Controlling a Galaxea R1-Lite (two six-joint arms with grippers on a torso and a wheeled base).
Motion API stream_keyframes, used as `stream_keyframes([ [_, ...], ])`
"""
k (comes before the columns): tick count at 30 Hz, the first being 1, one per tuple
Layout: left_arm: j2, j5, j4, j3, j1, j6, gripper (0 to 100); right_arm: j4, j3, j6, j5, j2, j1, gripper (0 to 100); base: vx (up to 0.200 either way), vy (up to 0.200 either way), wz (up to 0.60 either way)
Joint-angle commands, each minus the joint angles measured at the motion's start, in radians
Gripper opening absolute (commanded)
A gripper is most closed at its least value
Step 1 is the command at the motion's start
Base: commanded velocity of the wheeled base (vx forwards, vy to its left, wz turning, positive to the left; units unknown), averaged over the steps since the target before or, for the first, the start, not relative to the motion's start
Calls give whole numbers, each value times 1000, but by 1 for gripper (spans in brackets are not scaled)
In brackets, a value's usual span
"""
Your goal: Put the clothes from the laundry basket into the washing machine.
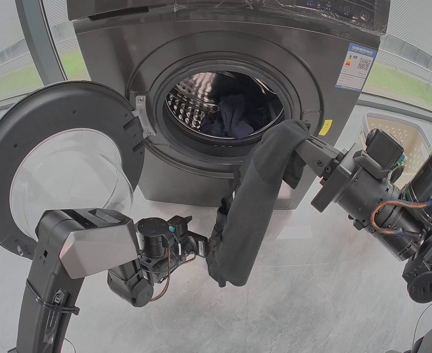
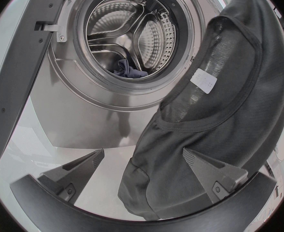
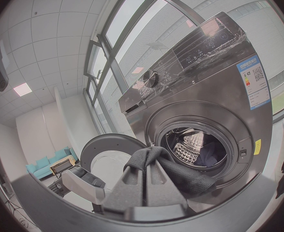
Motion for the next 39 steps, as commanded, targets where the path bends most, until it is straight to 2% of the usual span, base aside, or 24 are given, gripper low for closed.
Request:
stream_keyframes([
  [1,20,1,17,-53,14,0,100,2,26,0,2,-25,23,0,0,0,0],
  [8,43,-5,37,-111,5,1,100,2,43,1,0,-25,69,0,0,0,0],
  [12,49,-21,31,-111,-14,0,100,2,33,1,0,-16,69,0,0,0,0],
  [26,34,-16,-1,-48,-78,0,100,4,-31,0,3,52,66,0,0,0,0],
  [29,35,-13,-1,-50,-72,0,100,4,-42,0,3,56,69,0,0,0,0],
  [39,40,-8,4,-78,12,4,100,4,-34,0,3,50,69,0,0,0,0],
])
